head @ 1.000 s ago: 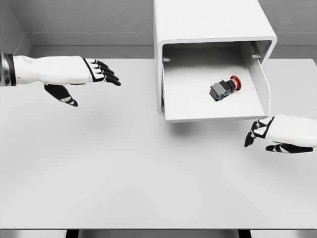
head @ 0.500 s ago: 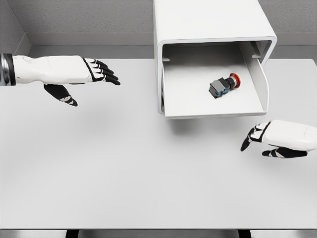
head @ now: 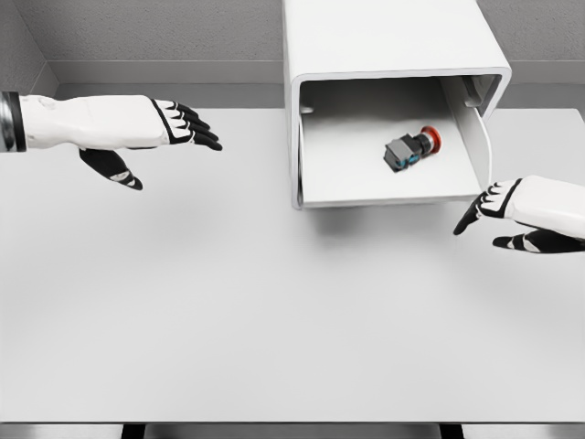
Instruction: Slide open multi-storey tabletop storage cabinets and put open load switch and slide close multi-storey tabletop storage cabinets
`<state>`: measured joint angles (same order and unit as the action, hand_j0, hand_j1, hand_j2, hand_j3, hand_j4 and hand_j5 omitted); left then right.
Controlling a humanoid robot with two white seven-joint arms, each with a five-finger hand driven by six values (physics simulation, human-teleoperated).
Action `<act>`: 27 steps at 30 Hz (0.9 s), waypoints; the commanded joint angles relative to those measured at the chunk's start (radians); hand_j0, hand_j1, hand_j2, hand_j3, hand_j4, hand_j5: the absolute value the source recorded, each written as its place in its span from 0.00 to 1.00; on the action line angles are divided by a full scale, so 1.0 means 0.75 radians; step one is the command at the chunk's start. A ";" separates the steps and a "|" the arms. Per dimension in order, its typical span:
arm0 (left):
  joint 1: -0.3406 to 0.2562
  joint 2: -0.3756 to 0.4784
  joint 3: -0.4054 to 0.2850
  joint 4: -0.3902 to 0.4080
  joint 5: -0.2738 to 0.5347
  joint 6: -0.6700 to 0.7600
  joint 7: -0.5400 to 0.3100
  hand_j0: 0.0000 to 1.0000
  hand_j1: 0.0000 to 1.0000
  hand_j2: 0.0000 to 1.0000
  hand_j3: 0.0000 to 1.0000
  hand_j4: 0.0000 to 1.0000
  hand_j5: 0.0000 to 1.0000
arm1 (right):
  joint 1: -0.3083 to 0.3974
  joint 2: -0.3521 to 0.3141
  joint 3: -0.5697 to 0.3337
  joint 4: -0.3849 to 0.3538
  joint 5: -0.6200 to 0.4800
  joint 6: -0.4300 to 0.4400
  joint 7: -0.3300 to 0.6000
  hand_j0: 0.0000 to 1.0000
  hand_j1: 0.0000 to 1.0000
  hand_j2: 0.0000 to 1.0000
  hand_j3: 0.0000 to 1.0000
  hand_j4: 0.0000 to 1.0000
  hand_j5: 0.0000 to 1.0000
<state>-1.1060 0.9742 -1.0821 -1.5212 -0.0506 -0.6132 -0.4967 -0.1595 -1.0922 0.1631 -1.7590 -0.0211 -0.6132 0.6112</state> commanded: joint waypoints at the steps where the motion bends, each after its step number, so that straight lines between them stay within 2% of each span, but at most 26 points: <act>1: 0.000 0.000 0.003 -0.003 0.008 0.003 0.000 1.00 1.00 1.00 1.00 1.00 1.00 | -0.004 -0.004 0.046 -0.001 -0.017 0.003 -0.001 0.67 0.67 0.67 0.67 0.67 0.67; 6: 0.002 0.000 0.001 -0.003 0.008 0.003 0.000 1.00 1.00 1.00 1.00 1.00 1.00 | -0.188 0.022 0.261 0.001 0.000 0.003 -0.001 0.67 0.67 0.67 0.67 0.67 0.67; 9: 0.002 0.000 -0.001 -0.001 0.008 0.003 0.000 1.00 1.00 1.00 1.00 1.00 1.00 | -0.211 0.033 0.300 0.001 0.030 0.003 -0.001 0.69 0.69 0.69 0.69 0.69 0.69; 16: 0.002 0.000 -0.001 -0.003 0.008 0.003 0.000 1.00 1.00 1.00 1.00 1.00 1.00 | -0.335 0.106 0.400 0.012 0.061 0.003 -0.001 0.70 0.70 0.70 0.70 0.70 0.70; 18: 0.002 0.000 -0.001 -0.005 0.008 0.003 0.000 1.00 1.00 1.00 1.00 1.00 1.00 | -0.374 0.151 0.441 0.057 0.104 0.003 -0.001 0.70 0.70 0.70 0.70 0.70 0.70; 24: 0.004 0.000 -0.005 -0.007 0.006 0.003 0.000 1.00 1.00 1.00 1.00 1.00 1.00 | -0.464 0.200 0.441 0.253 0.106 0.003 -0.001 0.70 0.70 0.70 0.70 0.70 0.70; 27: 0.004 0.000 -0.005 -0.007 0.006 0.003 0.000 1.00 1.00 1.00 1.00 1.00 1.00 | -0.499 0.223 0.443 0.306 0.104 0.003 -0.001 0.70 0.70 0.70 0.70 0.70 0.70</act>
<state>-1.1014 0.9734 -1.0872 -1.5254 -0.0517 -0.6132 -0.4975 -0.5369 -0.9379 0.4935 -1.5671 0.0615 -0.6136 0.6115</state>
